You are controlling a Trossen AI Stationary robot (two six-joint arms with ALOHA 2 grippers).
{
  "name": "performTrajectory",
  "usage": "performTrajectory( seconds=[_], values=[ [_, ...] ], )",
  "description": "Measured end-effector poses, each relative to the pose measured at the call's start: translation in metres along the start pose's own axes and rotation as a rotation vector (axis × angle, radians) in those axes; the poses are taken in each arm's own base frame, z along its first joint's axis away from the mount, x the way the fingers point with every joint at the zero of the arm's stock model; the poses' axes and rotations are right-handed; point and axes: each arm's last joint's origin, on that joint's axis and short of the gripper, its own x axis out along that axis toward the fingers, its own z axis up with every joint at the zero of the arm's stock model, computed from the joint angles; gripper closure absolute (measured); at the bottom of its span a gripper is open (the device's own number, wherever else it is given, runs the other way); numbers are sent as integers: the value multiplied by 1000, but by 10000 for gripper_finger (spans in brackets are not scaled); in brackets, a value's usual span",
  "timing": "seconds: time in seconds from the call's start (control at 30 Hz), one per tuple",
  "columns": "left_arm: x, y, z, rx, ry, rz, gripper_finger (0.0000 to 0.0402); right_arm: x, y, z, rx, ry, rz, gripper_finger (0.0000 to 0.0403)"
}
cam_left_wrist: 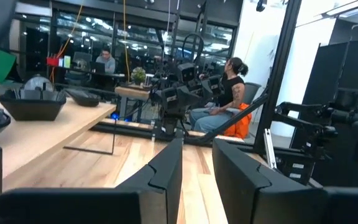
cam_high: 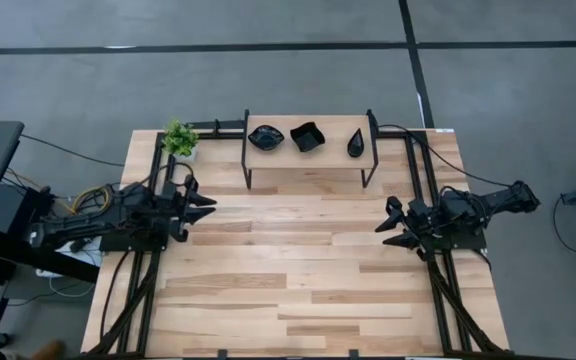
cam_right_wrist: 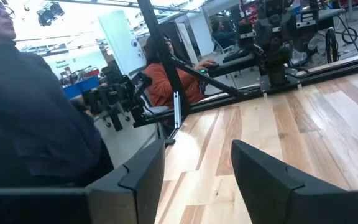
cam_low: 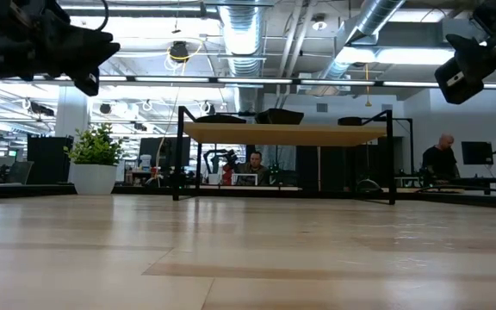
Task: Pick & Place Mini shaped plates
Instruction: Return to Home Position
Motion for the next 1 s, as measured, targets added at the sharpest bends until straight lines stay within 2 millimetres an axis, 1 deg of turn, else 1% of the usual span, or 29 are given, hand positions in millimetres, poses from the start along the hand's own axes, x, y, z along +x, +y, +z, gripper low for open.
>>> performTrajectory(
  seconds=[0.47, 1.0],
  values=[
    [5, 3, -8, -20, 83, 14, 311, 0, 0, 0, 0, 0, 0, 219],
    [-2, -1, 4, 9, -38, -7, 311, 0, 0, 0, 0, -1, 0, 220]
  ],
)
